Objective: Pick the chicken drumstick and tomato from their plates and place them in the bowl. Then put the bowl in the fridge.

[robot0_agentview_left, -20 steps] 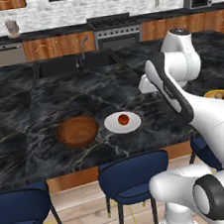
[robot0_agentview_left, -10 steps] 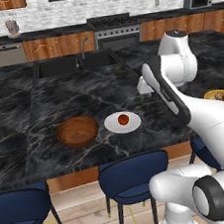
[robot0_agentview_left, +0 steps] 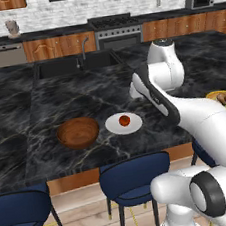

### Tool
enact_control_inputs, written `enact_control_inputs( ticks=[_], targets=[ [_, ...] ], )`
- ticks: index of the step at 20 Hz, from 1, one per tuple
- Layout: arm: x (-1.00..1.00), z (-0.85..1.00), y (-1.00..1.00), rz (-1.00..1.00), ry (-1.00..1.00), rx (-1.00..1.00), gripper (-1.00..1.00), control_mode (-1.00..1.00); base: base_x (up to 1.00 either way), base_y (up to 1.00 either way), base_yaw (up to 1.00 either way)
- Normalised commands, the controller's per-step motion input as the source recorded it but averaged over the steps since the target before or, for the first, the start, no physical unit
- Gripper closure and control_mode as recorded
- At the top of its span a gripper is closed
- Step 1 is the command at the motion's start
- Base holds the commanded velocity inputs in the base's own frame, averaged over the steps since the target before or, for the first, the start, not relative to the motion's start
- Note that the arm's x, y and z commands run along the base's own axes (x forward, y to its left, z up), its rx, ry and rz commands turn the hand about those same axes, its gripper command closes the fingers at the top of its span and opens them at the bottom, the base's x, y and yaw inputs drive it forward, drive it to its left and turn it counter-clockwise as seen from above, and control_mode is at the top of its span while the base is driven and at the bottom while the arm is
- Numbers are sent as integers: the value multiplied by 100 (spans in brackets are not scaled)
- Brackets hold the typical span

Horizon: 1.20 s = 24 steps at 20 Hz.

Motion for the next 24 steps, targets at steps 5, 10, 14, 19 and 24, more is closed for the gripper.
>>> enact_control_inputs(
  ticks=[5, 10, 14, 19, 24],
  targets=[
    [40, -27, 6, 0, 0, 8, -100, -100, 0, 0, 0],
    [42, -38, 10, 0, 10, 4, -100, -100, 0, 0, 0],
    [45, -37, 15, -3, 6, 0, -100, -100, 0, 0, 0],
    [39, -26, 9, -4, 12, 0, -100, -100, 0, 0, 0],
    [33, -26, 7, -3, -1, -5, -100, -100, 0, 0, 0]
  ],
)
